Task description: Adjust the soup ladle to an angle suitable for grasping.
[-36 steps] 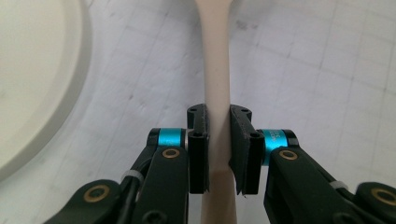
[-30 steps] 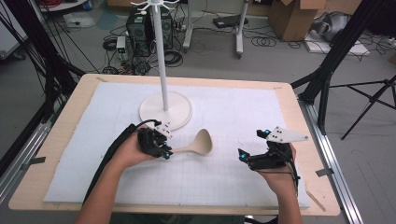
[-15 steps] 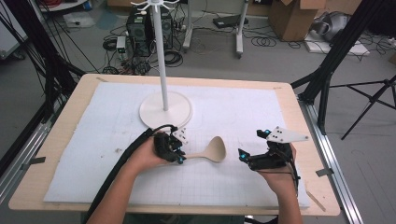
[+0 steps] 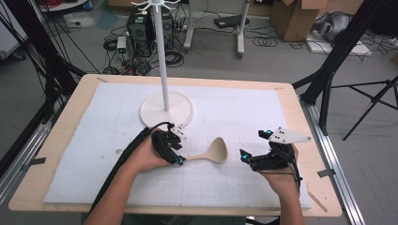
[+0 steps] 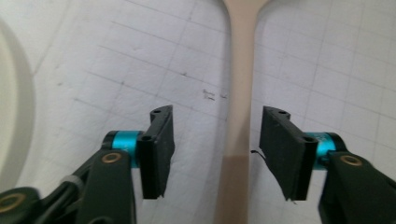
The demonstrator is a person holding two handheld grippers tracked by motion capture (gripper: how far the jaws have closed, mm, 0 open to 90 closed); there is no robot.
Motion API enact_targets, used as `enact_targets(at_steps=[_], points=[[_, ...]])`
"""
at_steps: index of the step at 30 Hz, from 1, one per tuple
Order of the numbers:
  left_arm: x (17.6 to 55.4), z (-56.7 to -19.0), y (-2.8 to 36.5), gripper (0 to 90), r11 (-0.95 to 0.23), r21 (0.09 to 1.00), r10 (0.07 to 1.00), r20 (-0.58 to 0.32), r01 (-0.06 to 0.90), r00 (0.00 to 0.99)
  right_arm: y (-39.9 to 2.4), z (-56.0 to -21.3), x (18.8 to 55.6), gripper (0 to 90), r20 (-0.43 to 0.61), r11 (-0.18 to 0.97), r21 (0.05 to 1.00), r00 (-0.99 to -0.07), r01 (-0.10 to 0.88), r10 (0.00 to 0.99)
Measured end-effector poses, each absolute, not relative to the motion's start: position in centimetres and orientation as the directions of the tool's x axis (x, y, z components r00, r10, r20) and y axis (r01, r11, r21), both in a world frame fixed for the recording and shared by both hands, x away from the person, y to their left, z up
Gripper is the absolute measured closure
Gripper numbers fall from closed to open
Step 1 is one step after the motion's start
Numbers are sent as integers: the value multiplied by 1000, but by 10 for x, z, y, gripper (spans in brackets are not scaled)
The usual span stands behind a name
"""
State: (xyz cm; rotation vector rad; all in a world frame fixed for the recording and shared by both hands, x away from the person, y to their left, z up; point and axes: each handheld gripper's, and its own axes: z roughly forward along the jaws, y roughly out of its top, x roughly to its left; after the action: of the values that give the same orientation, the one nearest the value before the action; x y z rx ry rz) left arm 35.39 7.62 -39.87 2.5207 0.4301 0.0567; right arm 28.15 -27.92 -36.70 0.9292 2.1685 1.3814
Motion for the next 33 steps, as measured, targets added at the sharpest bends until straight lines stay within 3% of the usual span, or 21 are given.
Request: enact_targets(at_steps=[8, 18, 33], points=[[348, -369, 130, 177, -702, 640, 416, 9, 314, 909, -278, -366, 280, 2, 10, 287, 911, -711, 296, 703], [330, -366, 189, 61, -622, 712, 492, 33, 325, 870, -276, -369, 282, 2, 12, 300, 902, -712, 311, 702], [314, -372, 249, 16, -481, 808, 594, 14, 341, 805, -274, -374, 287, 2, 7, 316, 892, -710, 323, 705]])
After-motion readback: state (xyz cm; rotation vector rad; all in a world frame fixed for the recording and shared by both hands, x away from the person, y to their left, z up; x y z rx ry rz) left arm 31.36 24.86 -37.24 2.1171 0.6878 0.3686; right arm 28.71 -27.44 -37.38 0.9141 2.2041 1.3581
